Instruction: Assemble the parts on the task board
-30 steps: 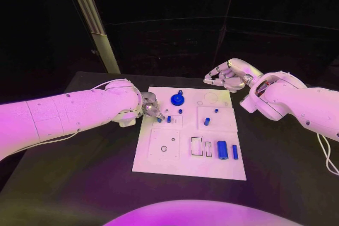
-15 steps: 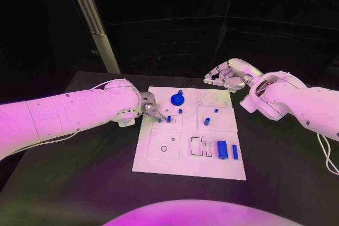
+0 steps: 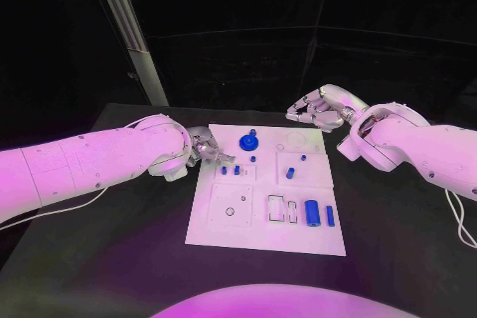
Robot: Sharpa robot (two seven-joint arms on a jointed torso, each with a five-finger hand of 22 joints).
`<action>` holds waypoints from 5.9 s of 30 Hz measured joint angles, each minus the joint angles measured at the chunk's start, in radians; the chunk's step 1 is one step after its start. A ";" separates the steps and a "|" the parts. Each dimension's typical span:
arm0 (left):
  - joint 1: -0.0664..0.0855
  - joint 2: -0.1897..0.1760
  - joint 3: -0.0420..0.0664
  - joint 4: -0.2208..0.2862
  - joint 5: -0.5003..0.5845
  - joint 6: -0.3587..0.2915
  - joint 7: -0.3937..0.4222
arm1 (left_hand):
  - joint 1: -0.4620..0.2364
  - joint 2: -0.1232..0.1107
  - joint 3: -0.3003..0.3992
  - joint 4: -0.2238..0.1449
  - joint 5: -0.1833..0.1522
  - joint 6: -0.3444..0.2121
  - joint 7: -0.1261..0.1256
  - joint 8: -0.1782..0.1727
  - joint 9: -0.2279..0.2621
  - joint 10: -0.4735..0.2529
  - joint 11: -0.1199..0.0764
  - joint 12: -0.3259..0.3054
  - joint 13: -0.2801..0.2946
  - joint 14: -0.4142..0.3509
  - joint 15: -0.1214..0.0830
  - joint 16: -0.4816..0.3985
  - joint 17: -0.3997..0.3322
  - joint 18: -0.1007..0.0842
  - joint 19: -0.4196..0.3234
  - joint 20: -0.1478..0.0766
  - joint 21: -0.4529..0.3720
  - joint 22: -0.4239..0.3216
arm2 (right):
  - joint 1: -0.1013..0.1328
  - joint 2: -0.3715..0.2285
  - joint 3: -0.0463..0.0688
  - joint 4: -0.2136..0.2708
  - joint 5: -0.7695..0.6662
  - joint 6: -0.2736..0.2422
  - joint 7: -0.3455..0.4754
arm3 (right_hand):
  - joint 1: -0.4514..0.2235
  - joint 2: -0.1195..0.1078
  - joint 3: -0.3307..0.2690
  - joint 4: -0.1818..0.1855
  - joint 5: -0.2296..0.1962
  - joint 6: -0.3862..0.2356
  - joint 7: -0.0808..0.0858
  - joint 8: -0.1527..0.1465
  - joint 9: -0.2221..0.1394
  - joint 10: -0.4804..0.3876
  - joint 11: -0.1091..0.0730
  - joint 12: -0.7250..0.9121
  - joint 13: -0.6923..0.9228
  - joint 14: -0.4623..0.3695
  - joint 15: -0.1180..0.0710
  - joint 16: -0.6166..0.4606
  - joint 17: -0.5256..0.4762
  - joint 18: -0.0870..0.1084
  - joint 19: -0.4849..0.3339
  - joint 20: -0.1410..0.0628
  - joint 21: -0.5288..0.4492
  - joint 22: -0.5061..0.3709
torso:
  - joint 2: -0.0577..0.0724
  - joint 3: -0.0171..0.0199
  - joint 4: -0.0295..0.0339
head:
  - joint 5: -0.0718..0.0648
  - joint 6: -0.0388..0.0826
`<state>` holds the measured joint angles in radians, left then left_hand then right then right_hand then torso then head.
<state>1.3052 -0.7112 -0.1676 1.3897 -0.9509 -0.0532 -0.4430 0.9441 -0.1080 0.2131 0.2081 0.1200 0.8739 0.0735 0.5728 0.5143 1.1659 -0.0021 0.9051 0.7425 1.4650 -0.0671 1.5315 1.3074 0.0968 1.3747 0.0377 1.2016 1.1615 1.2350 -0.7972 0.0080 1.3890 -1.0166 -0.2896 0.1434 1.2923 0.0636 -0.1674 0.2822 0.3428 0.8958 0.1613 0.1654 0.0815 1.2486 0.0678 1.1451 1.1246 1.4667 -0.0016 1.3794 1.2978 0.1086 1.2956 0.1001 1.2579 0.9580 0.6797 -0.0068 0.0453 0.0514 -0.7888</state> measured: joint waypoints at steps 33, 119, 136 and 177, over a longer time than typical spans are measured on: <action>0.001 0.215 -0.014 -0.193 -0.330 -0.089 0.482 | 0.408 -0.020 0.077 -0.209 -0.035 0.008 0.072 -0.278 -0.344 -0.322 0.100 -0.425 -0.524 -0.078 0.079 -0.311 -0.311 0.081 -0.103 0.073 -0.436 -0.414 | 0.000 0.010 0.000 -0.002 0.000 0.000 0.000 | 0.000 0.000 0.000 0.000 0.000 0.000 0.000 0.000 0.000 -0.004 0.004 0.000 0.000 0.000 0.000 0.000 0.000 0.000 0.000 0.000 0.000 0.000 | 0.001 0.0013 -0.0017 | -0.023 0.017; -0.032 0.225 0.012 -0.193 -0.477 -0.073 0.456 | 0.454 0.038 0.297 -0.292 -0.038 0.184 0.060 -0.375 -0.428 -0.074 0.081 -0.565 -0.673 0.002 0.055 -0.188 -0.243 0.020 0.035 0.042 -0.092 -0.054 | 0.000 0.022 0.000 0.000 -0.011 0.000 -0.001 | 0.004 0.004 0.000 0.000 0.004 0.000 0.000 0.000 0.000 -0.004 0.004 0.000 0.000 0.000 0.000 0.000 0.001 0.000 0.000 0.000 0.000 0.000 | -0.002 0.0001 0.0025 | -0.025 0.017; -0.029 0.084 0.060 -0.103 -0.417 -0.119 0.460 | 0.445 0.036 0.305 -0.295 -0.039 0.191 0.060 -0.381 -0.429 -0.070 0.084 -0.572 -0.673 0.002 0.055 -0.188 -0.249 0.020 0.035 0.042 -0.083 -0.046 | 0.000 0.018 0.000 -0.002 -0.011 0.000 0.000 | 0.004 0.004 0.000 0.000 0.004 0.000 0.000 0.000 0.000 -0.004 0.004 0.000 0.000 0.000 0.000 0.000 0.001 0.000 0.000 0.000 0.000 -0.001 | -0.001 -0.0004 0.0029 | -0.013 0.021; -0.041 0.096 0.044 -0.152 -0.398 -0.021 0.441 | 0.418 0.016 0.304 -0.295 -0.039 0.191 0.060 -0.391 -0.431 -0.046 0.063 -0.592 -0.675 0.002 0.055 -0.188 -0.261 0.020 0.035 0.042 -0.084 -0.045 | 0.000 0.021 0.000 -0.003 -0.011 0.000 0.002 | 0.008 0.008 0.000 0.000 0.009 0.000 0.000 0.000 0.000 -0.004 0.004 0.000 0.000 0.000 0.000 0.000 0.000 0.000 0.000 0.000 0.000 0.000 | 0.000 0.0004 0.0001 | -0.021 0.015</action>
<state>1.2638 -0.6152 -0.1231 1.2382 -1.3492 -0.0739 -0.0022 1.3622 -0.0921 0.5174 -0.0869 0.0811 1.0650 0.1337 0.1816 0.0830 1.1203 0.0609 0.3127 0.0680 1.4669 -0.0123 1.3438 1.0469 0.1167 1.4099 0.0794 1.1180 1.1167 1.2348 -0.7764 0.0080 1.3859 -1.0276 -0.2897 0.1451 1.3001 0.0714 -0.1674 0.2822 0.3519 0.8958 0.1612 0.1654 0.0815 1.2450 0.0716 1.1451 1.1250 1.4667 -0.0017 1.3794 1.2983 0.1086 1.2956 0.1001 1.2579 0.9576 0.6797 -0.0064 0.0453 0.0301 -0.7741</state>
